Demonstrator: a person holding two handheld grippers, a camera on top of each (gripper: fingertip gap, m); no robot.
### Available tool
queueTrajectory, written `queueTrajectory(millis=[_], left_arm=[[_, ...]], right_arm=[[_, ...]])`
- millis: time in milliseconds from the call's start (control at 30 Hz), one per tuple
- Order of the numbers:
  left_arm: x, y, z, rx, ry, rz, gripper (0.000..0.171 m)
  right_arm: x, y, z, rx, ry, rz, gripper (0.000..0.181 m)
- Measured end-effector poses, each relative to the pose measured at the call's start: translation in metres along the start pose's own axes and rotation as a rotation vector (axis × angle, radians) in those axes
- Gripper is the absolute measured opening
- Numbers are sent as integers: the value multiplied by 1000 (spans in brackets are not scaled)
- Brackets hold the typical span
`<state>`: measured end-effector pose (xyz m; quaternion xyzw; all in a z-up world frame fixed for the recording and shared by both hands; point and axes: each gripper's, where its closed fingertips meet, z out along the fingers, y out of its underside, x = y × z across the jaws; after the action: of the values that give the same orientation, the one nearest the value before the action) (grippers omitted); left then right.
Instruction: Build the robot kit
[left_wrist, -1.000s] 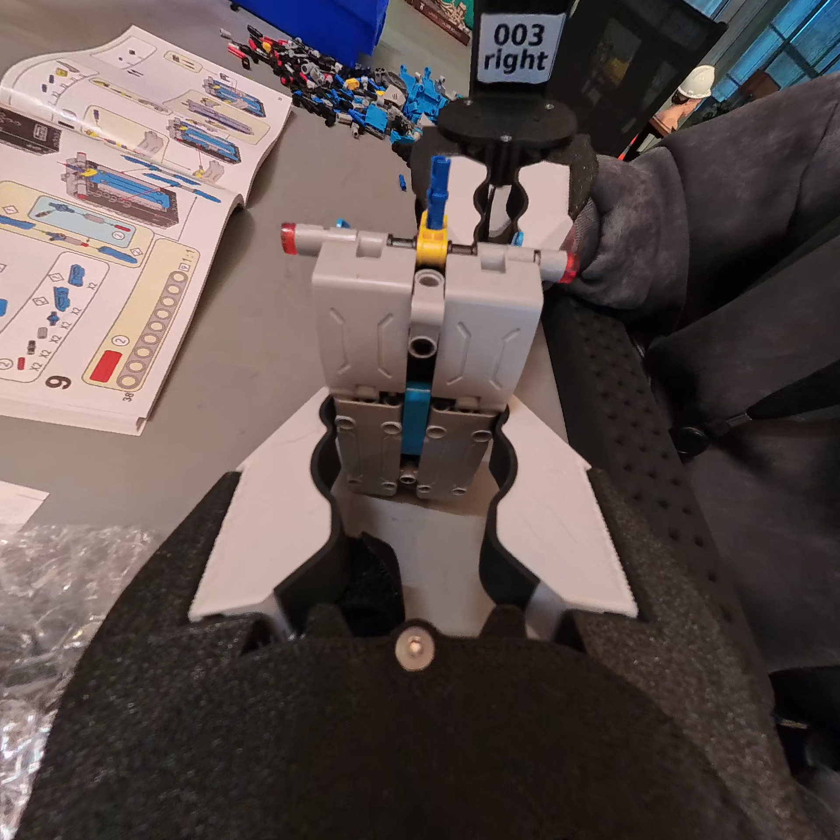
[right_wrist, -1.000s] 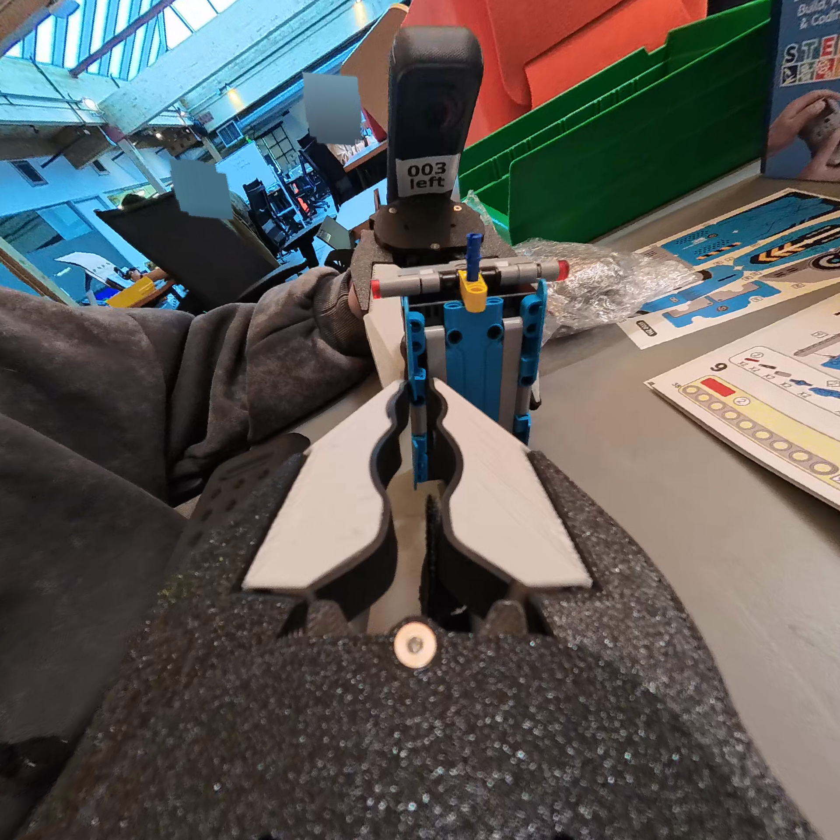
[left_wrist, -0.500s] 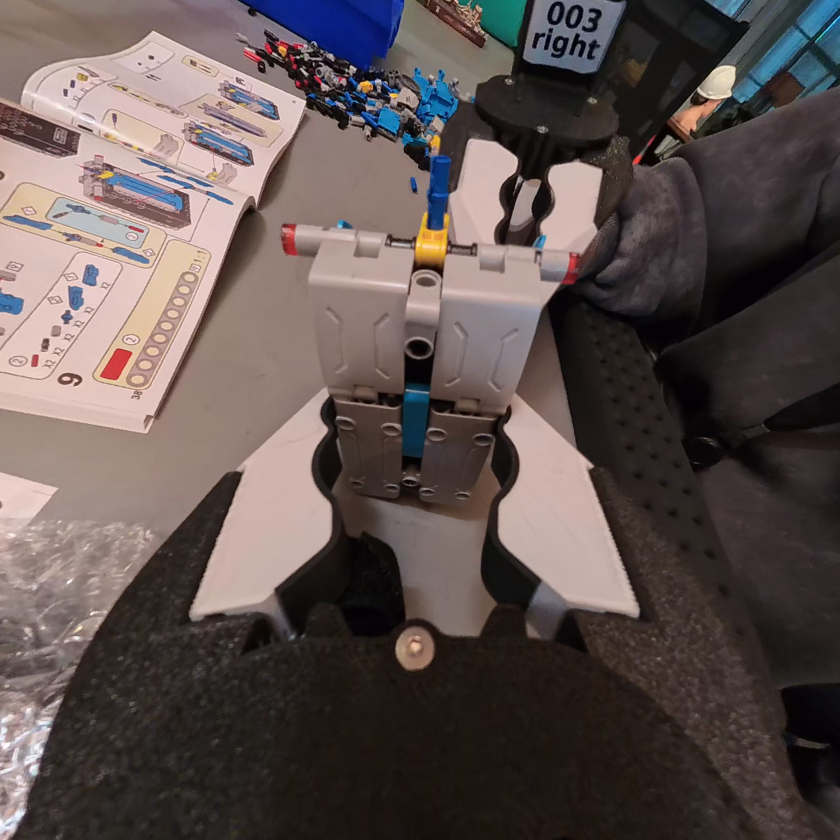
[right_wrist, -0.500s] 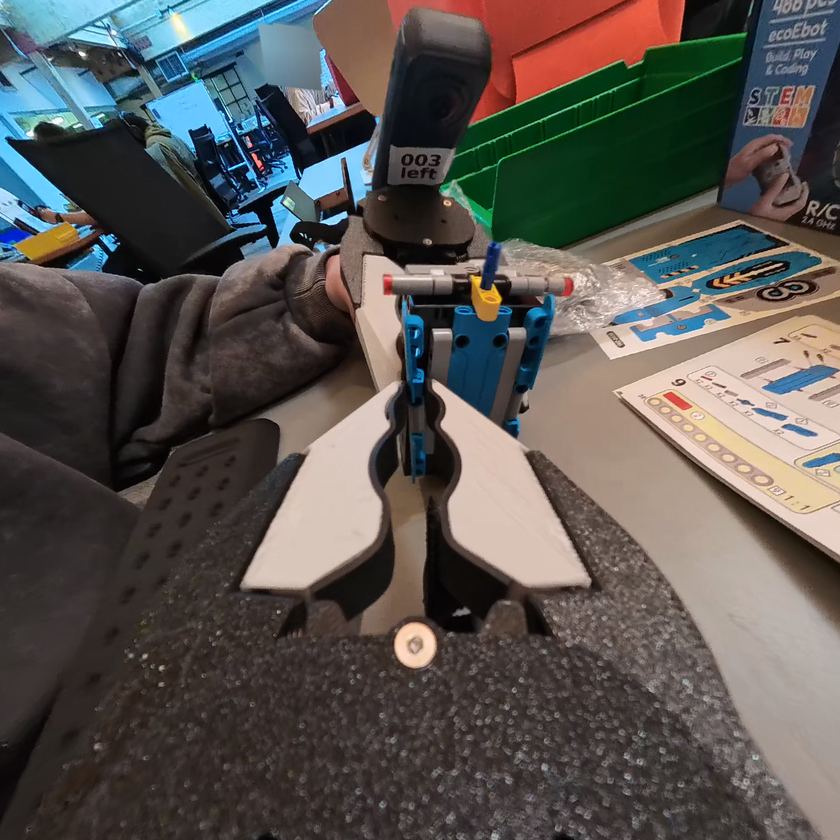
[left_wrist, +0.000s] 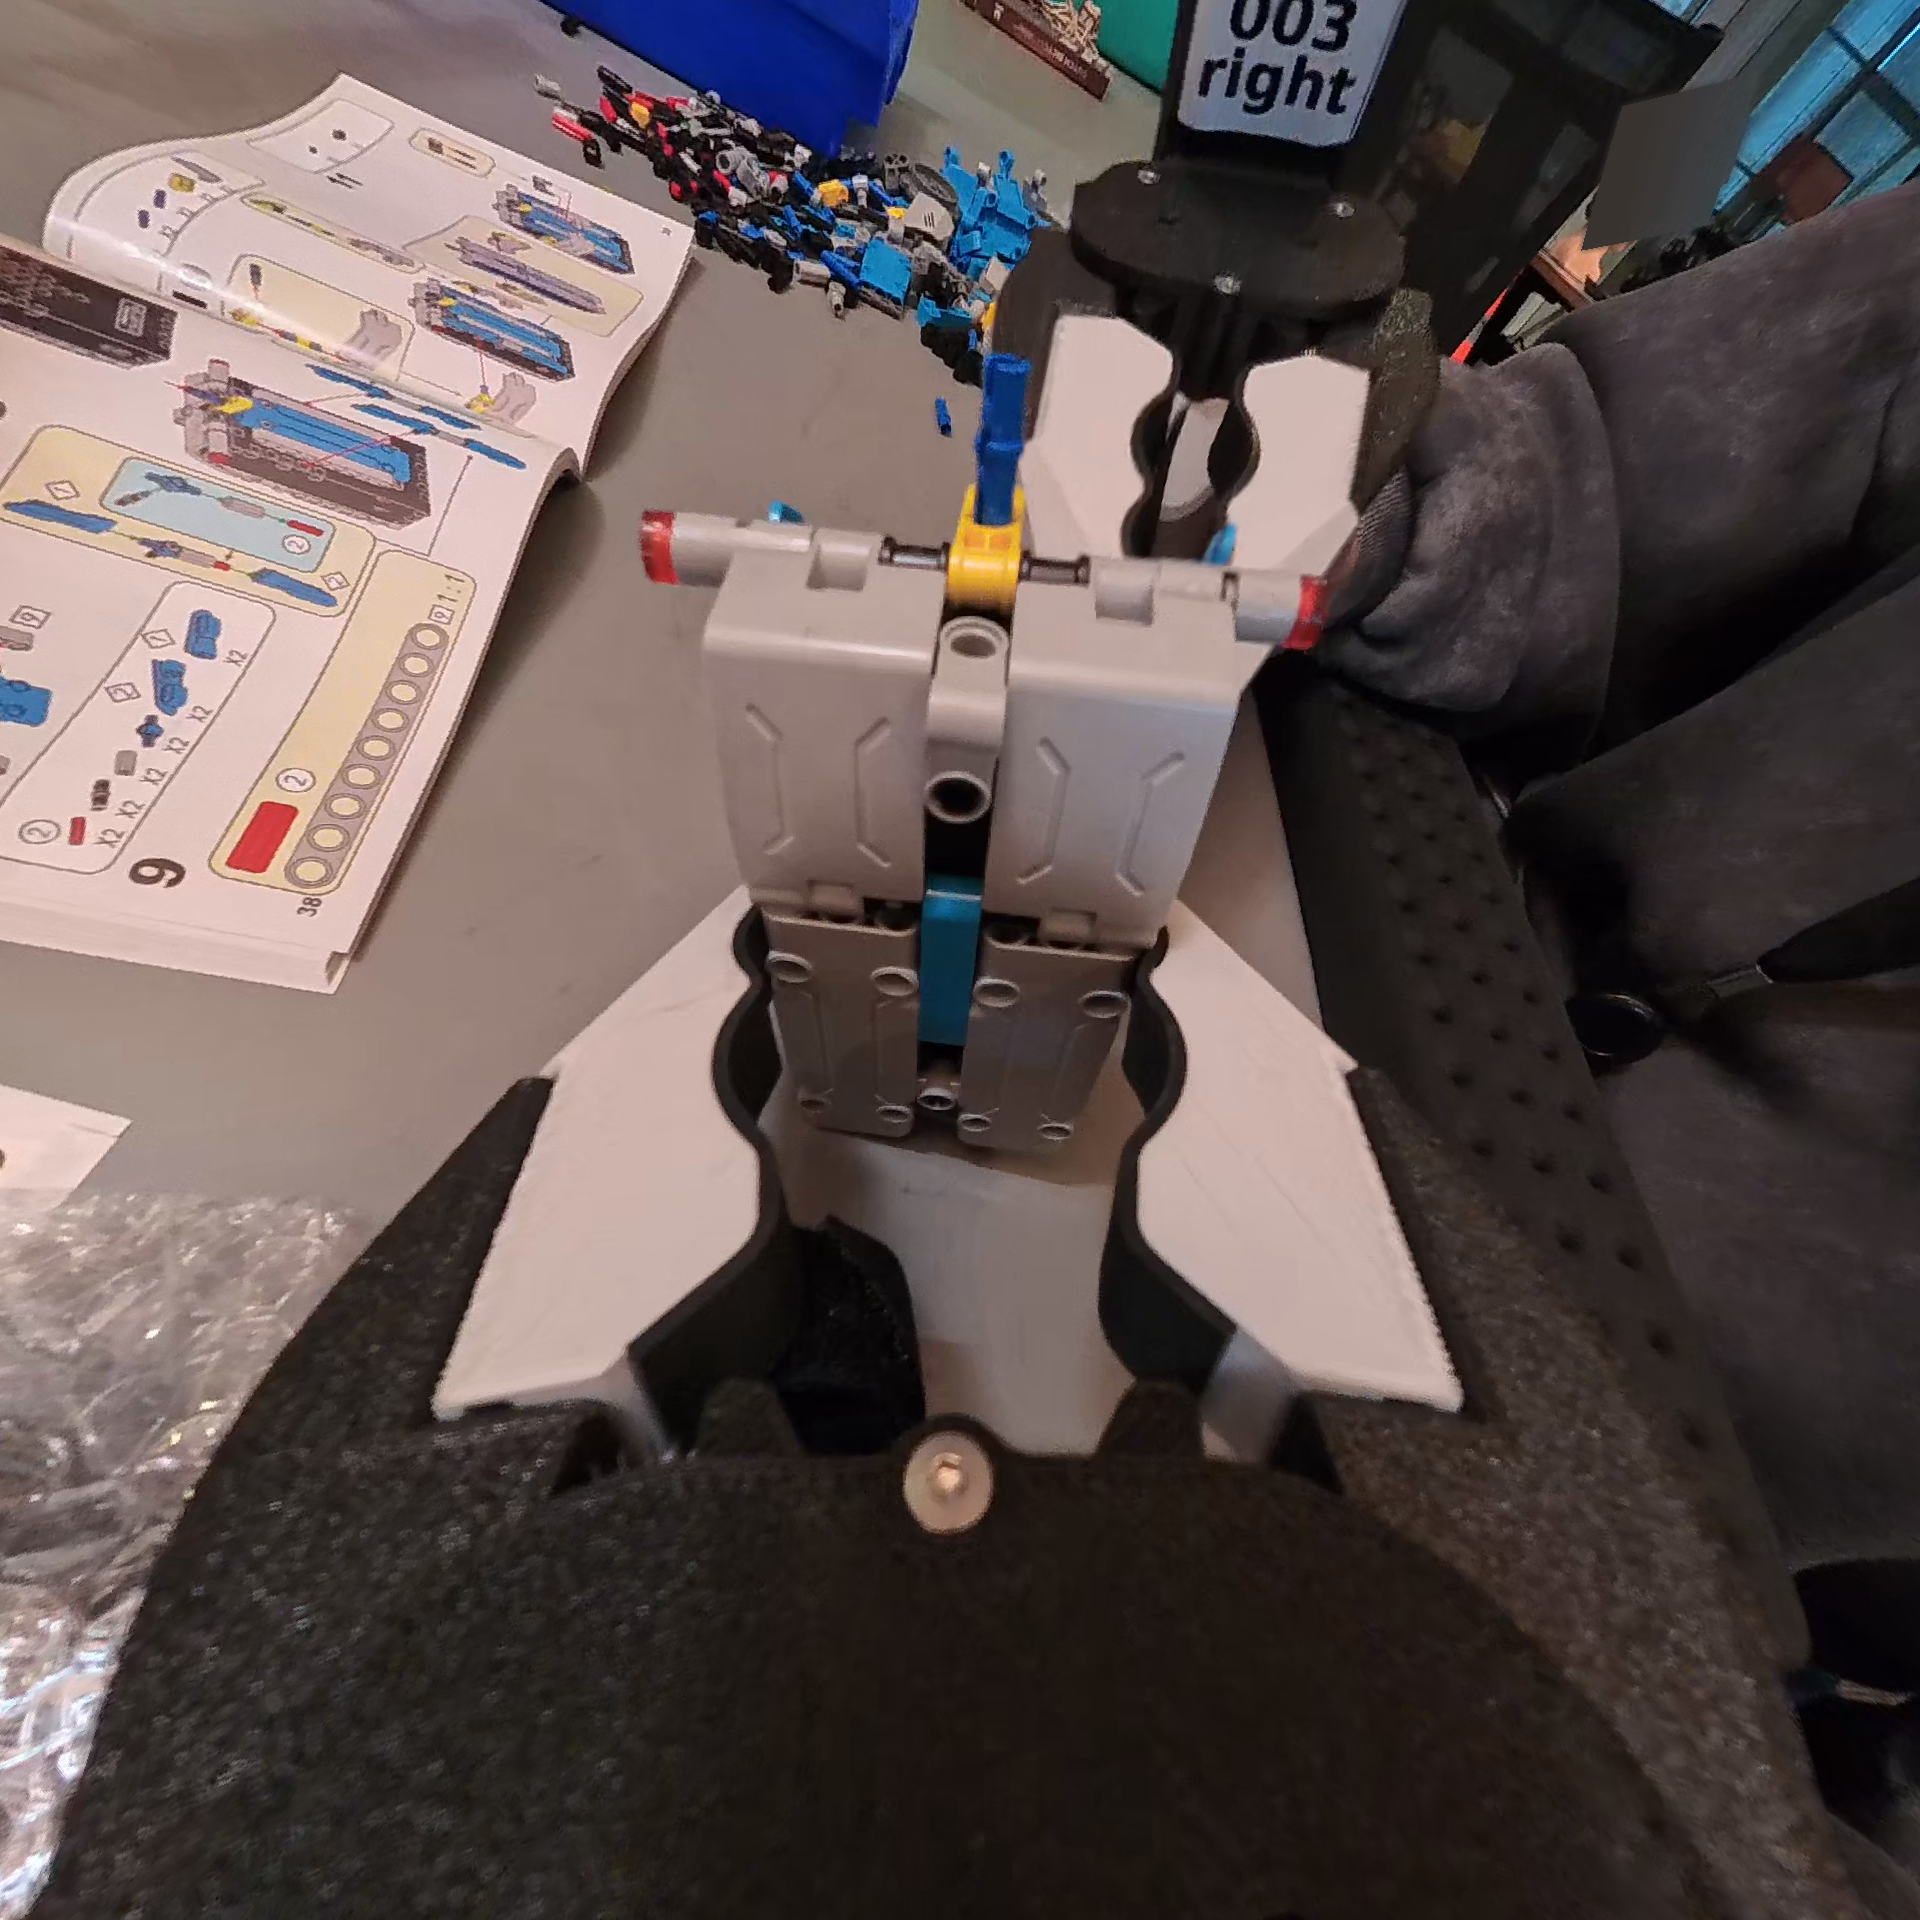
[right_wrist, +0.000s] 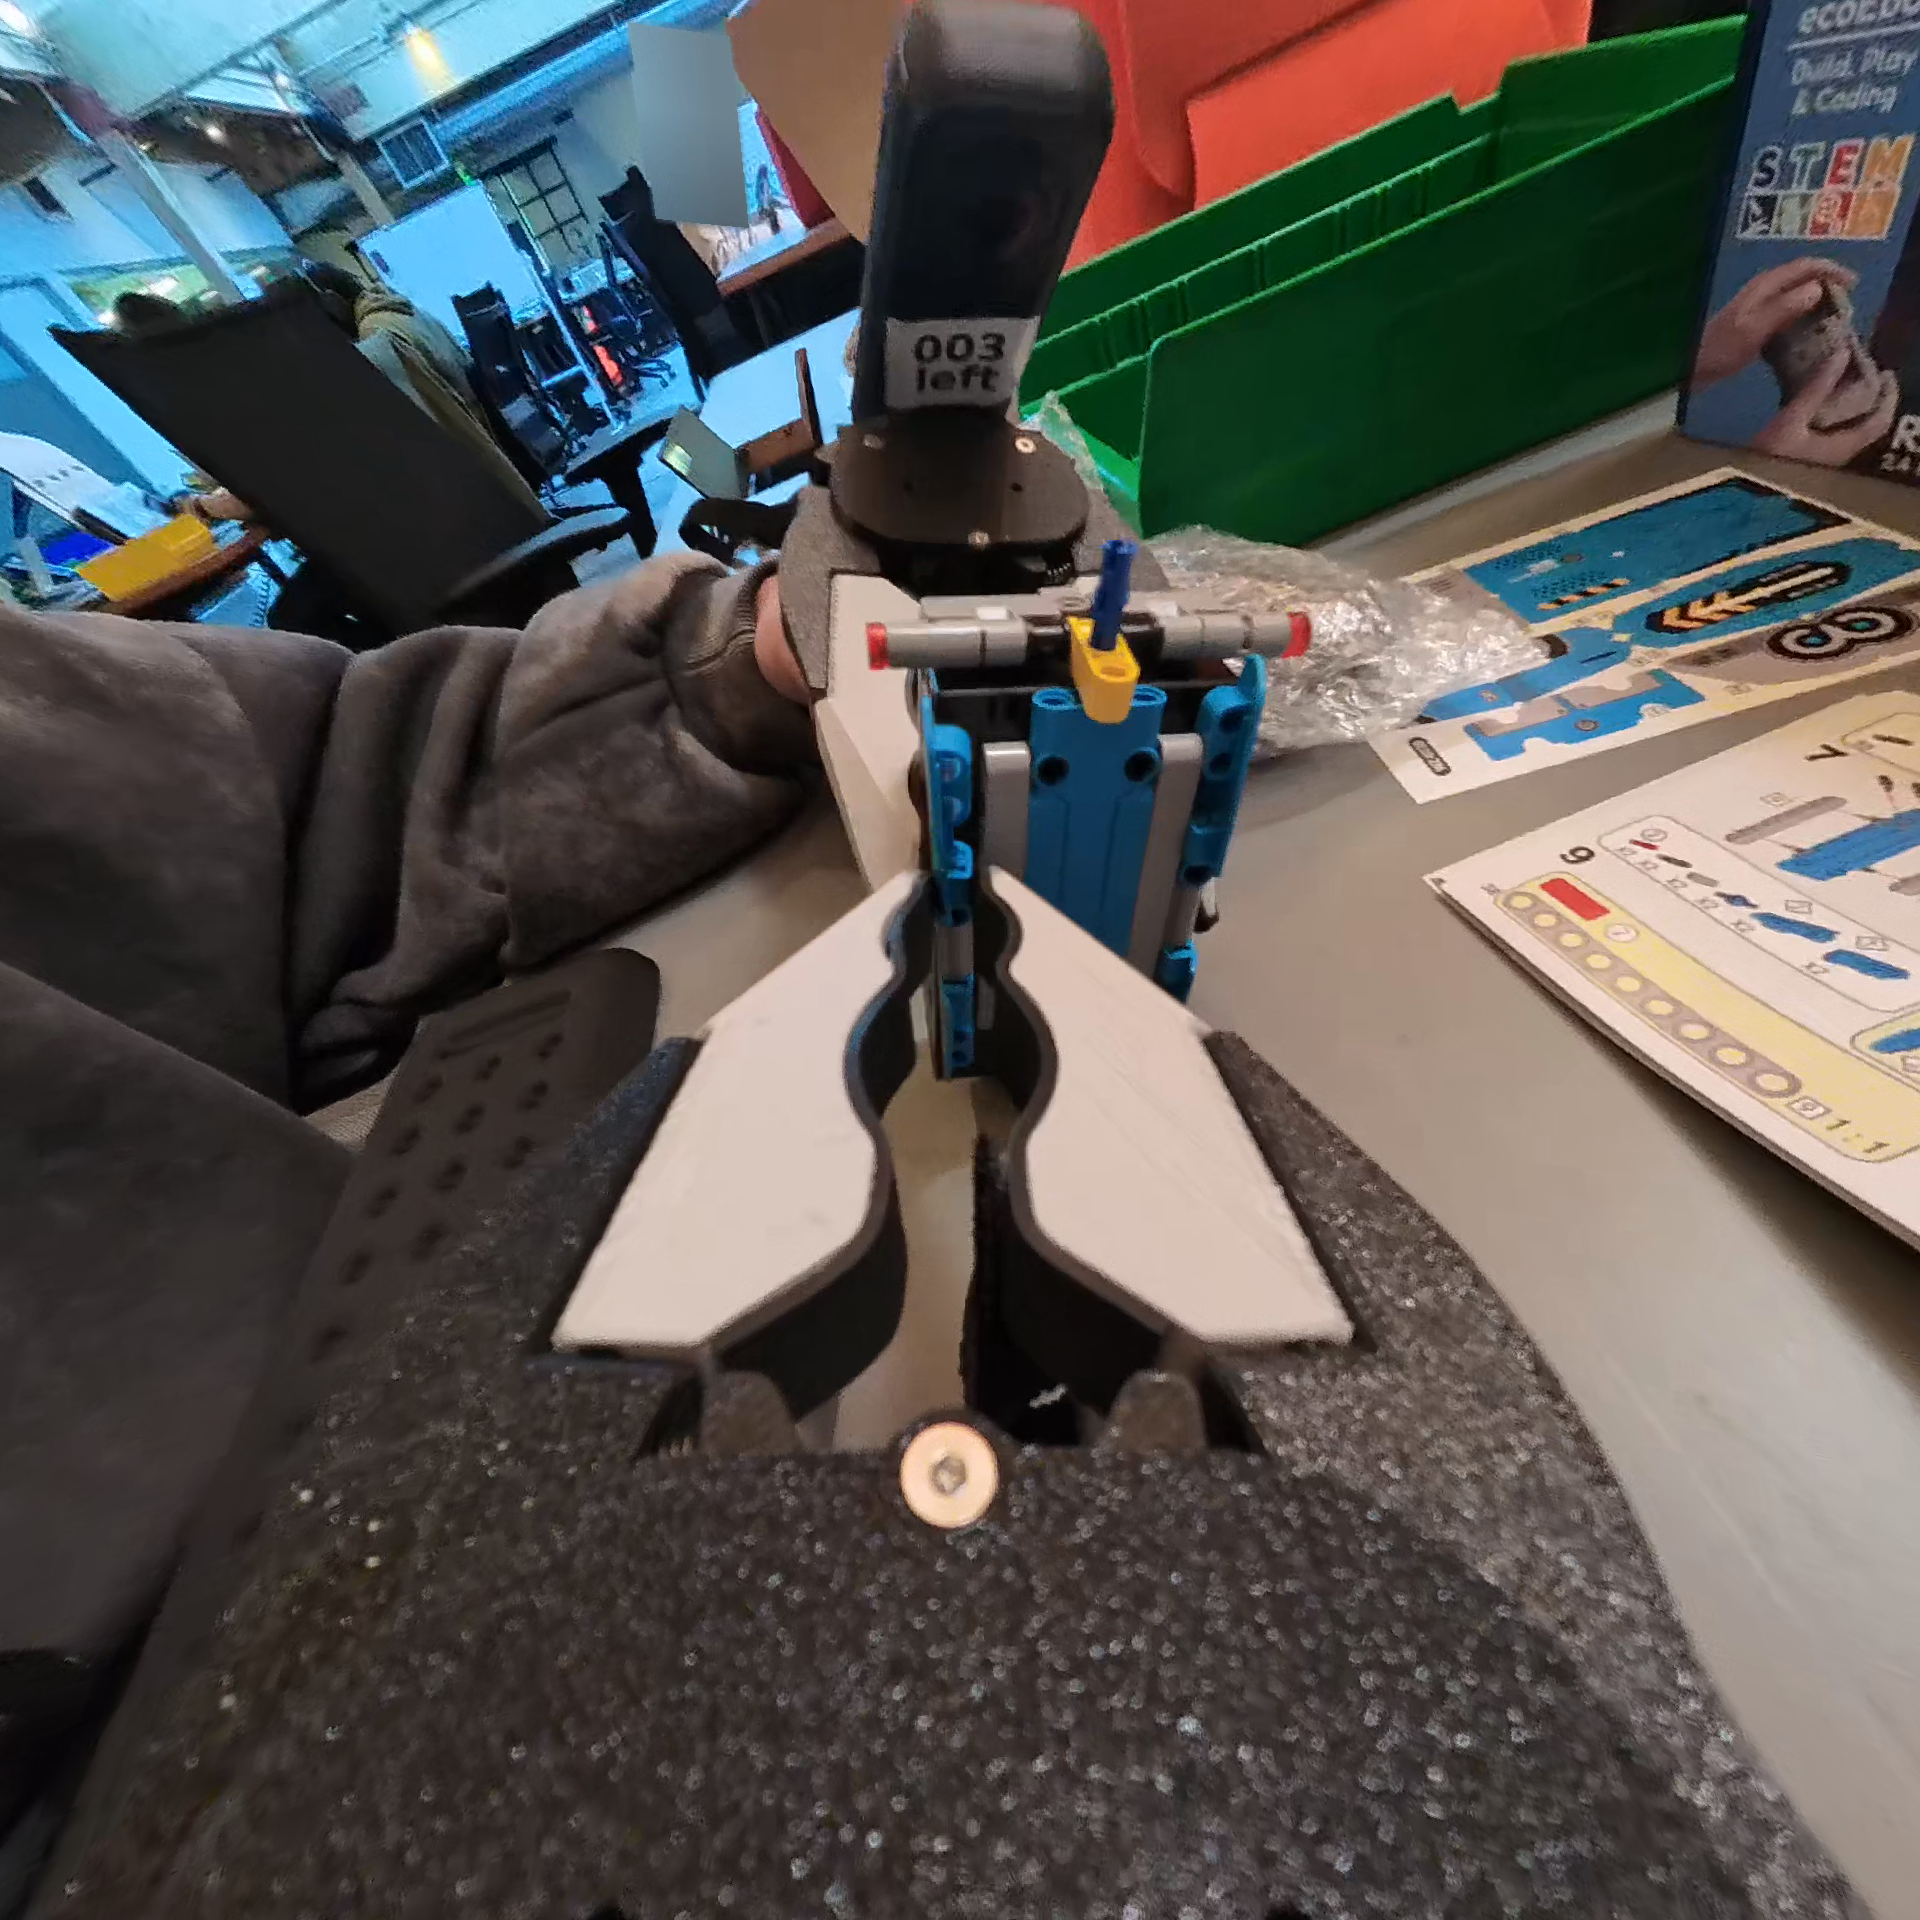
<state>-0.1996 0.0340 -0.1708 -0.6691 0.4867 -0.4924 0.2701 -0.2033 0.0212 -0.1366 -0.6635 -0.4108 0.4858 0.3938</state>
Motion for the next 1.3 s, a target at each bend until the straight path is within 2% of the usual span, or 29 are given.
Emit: queueTrajectory(millis=[267, 467, 733, 800, 900, 1067, 1200, 1300], left_arm=[[0, -1, 1, 2, 13, -6, 66], [1, 0, 2, -1, 6, 10, 66], [-5, -5, 0, 35, 25, -103, 66], [-6, -10, 1, 76, 51, -206, 66], [0, -34, -3, 229, 141, -302, 65], [2, -36, 2, 262, 130, -314, 65], [5, -40, 3, 284, 160, -319, 65], [14, -49, -1, 345, 232, -329, 65]], right_arm=[[-1, -2, 1, 32, -57, 97, 6], [-3, 0, 1, 27, -4, 35, 6], [5, -8, 4, 58, -10, 110, 6], [12, -15, 2, 69, -45, 205, 7], [13, -39, -3, 154, -129, 345, 7], [11, -38, -8, 107, -71, 305, 7], [10, -40, -10, 135, -86, 327, 7], [3, -49, -11, 181, -118, 329, 7]])
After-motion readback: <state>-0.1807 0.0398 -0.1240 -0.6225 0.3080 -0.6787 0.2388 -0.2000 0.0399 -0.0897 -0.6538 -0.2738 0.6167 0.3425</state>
